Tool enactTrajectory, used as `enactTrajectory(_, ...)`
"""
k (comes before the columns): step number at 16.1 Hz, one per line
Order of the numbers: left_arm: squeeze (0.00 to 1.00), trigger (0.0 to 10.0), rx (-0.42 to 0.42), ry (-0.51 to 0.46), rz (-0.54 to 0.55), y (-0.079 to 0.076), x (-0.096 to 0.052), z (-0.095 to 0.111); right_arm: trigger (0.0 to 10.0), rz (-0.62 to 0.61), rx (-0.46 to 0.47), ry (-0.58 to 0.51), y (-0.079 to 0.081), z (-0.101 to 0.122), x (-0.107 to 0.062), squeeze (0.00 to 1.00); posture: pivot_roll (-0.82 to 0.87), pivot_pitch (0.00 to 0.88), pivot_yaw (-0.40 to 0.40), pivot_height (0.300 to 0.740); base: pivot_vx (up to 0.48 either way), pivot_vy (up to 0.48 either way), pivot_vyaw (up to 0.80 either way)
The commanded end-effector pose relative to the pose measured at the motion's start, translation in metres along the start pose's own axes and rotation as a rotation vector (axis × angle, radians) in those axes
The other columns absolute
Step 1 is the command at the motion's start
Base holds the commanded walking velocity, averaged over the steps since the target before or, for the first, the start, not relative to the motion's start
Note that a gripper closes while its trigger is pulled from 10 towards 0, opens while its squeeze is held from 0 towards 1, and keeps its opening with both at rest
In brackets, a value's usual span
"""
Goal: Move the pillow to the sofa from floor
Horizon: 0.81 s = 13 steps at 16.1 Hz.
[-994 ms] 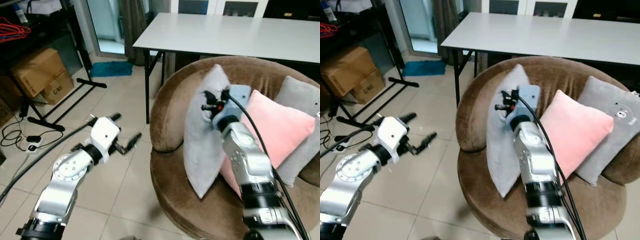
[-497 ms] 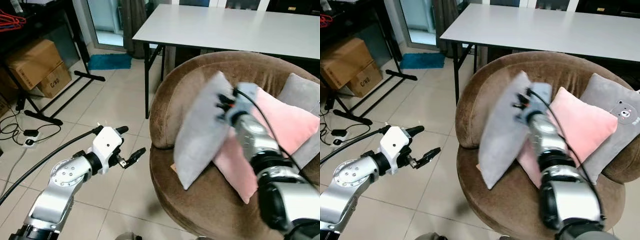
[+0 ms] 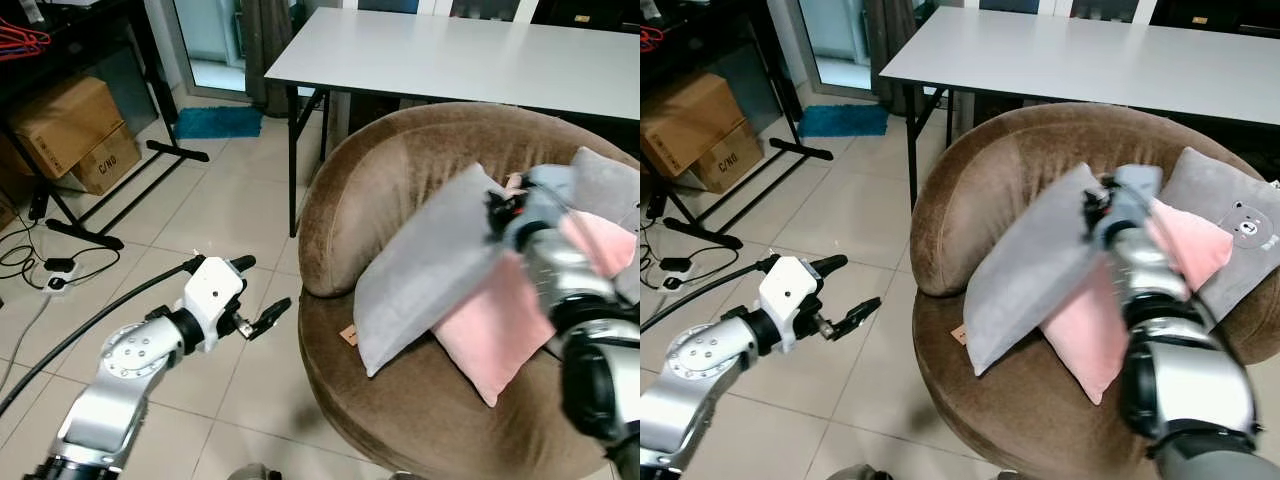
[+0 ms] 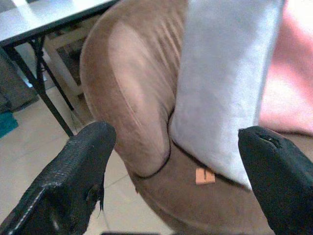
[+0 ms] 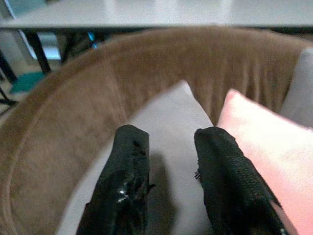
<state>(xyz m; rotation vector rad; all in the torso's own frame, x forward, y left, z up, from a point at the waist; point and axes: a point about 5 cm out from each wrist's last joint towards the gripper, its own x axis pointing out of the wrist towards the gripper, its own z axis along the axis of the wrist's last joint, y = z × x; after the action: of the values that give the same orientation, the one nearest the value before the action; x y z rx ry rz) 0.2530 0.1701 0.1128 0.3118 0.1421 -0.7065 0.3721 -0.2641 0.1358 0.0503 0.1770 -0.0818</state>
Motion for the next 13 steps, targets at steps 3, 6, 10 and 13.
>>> enactTrajectory(3, 0.10, 10.0, -0.037, -0.039, 0.242, 0.012, 0.000, -0.001, 10.0, 0.053, 0.045, -0.130, -0.017, 0.008, -0.011, 1.00, -0.09, 0.000, 0.025, 0.740, 0.000, 0.000, 0.00)
enactTrajectory(6, 0.10, 10.0, -0.044, -0.063, 0.370, 0.016, 0.000, 0.002, 10.0, 0.045, 0.038, -0.221, -0.018, 0.003, -0.030, 1.00, -0.11, 0.000, 0.031, 0.740, 0.000, 0.000, 0.00)
enactTrajectory(10, 0.11, 10.0, -0.021, -0.072, 0.502, 0.020, 0.002, 0.005, 10.0, -0.056, 0.010, -0.268, 0.036, -0.040, -0.103, 1.00, -0.12, 0.000, 0.039, 0.740, 0.000, -0.439, 0.00)
enactTrajectory(13, 0.11, 10.0, -0.003, -0.054, 0.526, 0.025, 0.000, 0.002, 10.0, -0.061, -0.018, -0.158, 0.052, -0.057, -0.114, 1.00, -0.12, 0.000, 0.046, 0.740, 0.000, -0.480, 0.00)
